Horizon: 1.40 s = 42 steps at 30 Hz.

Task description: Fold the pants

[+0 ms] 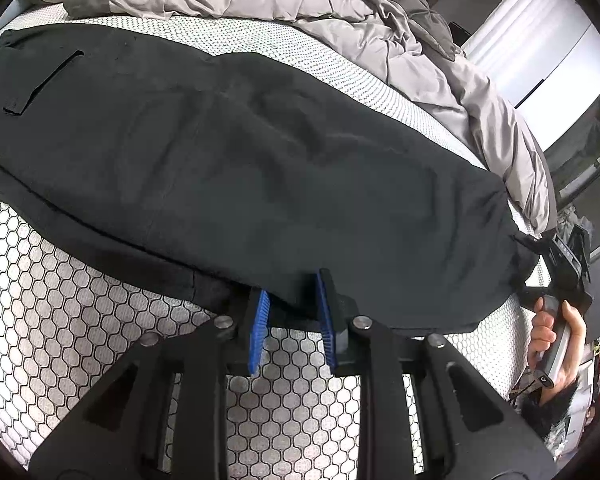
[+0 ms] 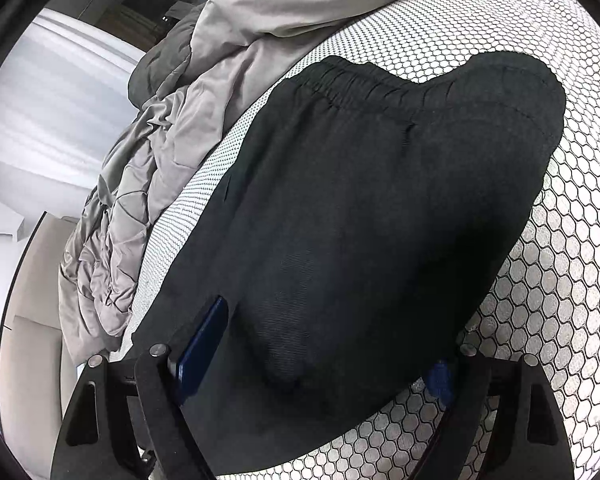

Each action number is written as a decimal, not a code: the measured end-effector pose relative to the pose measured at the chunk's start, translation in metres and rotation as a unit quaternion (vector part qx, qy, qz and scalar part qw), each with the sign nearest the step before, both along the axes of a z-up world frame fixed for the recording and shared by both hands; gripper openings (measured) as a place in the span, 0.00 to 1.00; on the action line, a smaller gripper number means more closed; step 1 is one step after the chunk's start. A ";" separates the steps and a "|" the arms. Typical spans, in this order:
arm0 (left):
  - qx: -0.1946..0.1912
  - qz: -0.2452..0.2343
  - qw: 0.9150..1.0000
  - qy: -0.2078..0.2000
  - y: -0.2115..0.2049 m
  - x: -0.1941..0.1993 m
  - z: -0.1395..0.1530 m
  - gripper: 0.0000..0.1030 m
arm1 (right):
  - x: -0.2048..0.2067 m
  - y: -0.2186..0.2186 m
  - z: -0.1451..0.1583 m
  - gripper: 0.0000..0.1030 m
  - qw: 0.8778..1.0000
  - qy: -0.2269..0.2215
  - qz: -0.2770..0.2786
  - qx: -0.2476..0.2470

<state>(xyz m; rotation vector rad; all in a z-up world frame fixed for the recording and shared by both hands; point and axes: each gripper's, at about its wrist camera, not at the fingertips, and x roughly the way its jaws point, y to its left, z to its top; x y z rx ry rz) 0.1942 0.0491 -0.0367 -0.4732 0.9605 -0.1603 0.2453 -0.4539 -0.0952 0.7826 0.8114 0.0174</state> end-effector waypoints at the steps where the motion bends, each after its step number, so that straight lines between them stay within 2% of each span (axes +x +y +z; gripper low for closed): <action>1: 0.000 -0.001 1.000 0.000 0.000 0.000 0.000 0.19 | 0.000 0.000 0.000 0.85 1.000 0.000 0.000 0.000; 26: 0.002 0.000 1.000 0.001 0.000 -0.004 0.000 0.19 | 0.000 -0.001 0.000 0.85 1.000 -0.002 0.001 0.001; 27: 0.003 0.000 1.000 0.001 0.000 -0.004 0.001 0.19 | 0.000 -0.001 0.001 0.81 1.000 -0.003 0.002 -0.002; 28: 0.003 -0.001 1.000 0.001 0.000 -0.004 0.001 0.19 | -0.001 -0.002 0.002 0.73 1.000 -0.004 0.004 -0.008; 31: 0.001 -0.004 1.000 0.002 0.001 -0.006 0.000 0.19 | -0.004 -0.003 0.006 0.56 1.000 -0.009 0.006 -0.024; 33: -0.001 -0.005 1.000 0.002 0.002 -0.007 0.000 0.19 | -0.006 -0.005 0.007 0.51 1.000 -0.011 0.005 -0.028; 42: -0.001 -0.005 1.000 0.002 0.003 -0.008 0.001 0.19 | -0.006 -0.006 0.007 0.51 1.000 -0.009 0.000 -0.027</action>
